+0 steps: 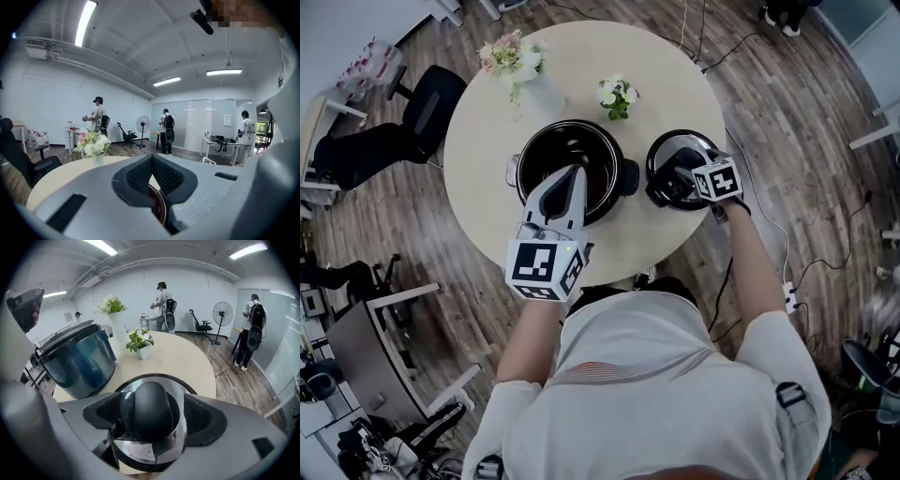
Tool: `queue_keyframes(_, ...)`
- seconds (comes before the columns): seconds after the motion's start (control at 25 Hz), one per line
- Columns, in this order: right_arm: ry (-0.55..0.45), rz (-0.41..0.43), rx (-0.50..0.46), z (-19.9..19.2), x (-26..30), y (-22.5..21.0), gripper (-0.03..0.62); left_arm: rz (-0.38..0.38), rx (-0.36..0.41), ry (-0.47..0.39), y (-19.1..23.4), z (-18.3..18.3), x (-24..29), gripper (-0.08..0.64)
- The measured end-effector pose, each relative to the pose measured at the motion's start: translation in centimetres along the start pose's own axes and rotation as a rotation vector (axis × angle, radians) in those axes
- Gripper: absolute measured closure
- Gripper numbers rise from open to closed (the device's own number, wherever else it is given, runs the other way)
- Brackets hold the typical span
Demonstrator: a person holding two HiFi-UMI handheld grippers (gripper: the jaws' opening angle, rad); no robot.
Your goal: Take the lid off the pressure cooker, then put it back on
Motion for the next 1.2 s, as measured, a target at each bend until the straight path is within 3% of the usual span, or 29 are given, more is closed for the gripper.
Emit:
queue_keyframes(0.48,0.075,0.047,-0.007,-1.4,3.2,-0.1,0.176,0.043,-0.008,-0.017,0.5,0.2,0.2,0.556)
queue_keyframes(0.68,0.076,0.015,-0.044,-0.9,3.1,0.1,0.29,0.048,-0.017,-0.021,0.9,0.3,0.2,0.557)
queue_keyframes(1.2,0.09,0.012,-0.073,-0.8,3.6,0.1,0.307,0.04,-0.024,-0.025,1.3,0.2,0.4,0.555)
Point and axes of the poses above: the fingertips, and each gripper's own axes: x forward along the fingers, y to its left, z out of its top, the point moved 5 cm from there along -x, backward along the fingers, and after that the axes turned 3 degrees about -y, right-handed, at the moved point
